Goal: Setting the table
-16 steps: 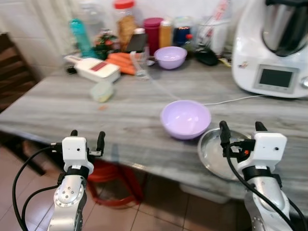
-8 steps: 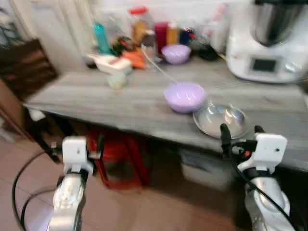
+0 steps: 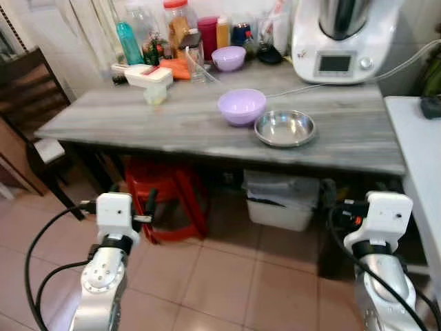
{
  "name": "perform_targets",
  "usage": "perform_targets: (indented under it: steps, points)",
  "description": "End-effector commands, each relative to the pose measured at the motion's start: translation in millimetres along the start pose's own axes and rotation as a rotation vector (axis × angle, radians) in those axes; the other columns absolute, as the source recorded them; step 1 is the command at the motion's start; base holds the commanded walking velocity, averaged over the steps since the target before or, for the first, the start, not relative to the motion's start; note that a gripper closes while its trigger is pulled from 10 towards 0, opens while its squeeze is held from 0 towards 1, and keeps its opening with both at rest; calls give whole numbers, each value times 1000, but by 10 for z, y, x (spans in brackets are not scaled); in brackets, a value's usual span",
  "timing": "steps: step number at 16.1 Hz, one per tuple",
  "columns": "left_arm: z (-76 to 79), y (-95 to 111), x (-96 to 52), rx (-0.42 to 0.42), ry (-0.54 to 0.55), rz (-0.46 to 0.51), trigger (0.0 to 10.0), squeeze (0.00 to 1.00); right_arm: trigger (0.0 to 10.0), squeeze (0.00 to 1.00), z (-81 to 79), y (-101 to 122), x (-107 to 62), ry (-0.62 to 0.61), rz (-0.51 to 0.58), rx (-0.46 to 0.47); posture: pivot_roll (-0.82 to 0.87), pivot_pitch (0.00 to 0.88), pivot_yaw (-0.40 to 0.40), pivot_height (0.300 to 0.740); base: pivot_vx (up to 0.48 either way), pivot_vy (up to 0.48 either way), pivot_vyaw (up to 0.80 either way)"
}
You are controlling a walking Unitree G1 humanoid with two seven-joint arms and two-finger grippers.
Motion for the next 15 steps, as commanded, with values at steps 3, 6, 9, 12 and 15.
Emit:
perform_targets:
  steps: [3, 6, 9, 12, 15]
  points:
    - [32, -15, -22, -6, -77, -7, 10000, 0, 10000, 0, -97, 45, 4, 29, 20, 5, -98, 23, 130, 740, 0, 0, 0]
    - [102, -16, -6, -34, -96, -6, 10000, 0, 10000, 0, -67, 66, 21, 14, 29, -7, -96, 24, 126, 740, 0, 0, 0]
    - [188, -7, 0, -52, -144, -8, 10000, 0, 10000, 0, -84, 45, 29, 14, 11, 9, -94, 25, 125, 740, 0, 0, 0]
    - [187, -5, 2, -55, -165, -12, 10000, 0, 10000, 0, -96, 35, 27, 21, 5, 22, -96, 27, 127, 740, 0, 0, -800]
    - [223, 3, 21, -64, -187, -13, 10000, 0, 10000, 0, -92, 38, 29, 23, 7, 19, -102, 27, 133, 740, 0, 0, -800]
Point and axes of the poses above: a point about 5 cm out from each wrist's last joint towards the gripper, its own x axis pointing out of the wrist towards the gripper, its own y axis along the axis of the wrist's last joint, z = x × y, the point moved 2 cm from there along x, pointing out of the wrist towards the gripper, and after that the axes turned 9 degrees about -x, right-handed, at the moved point
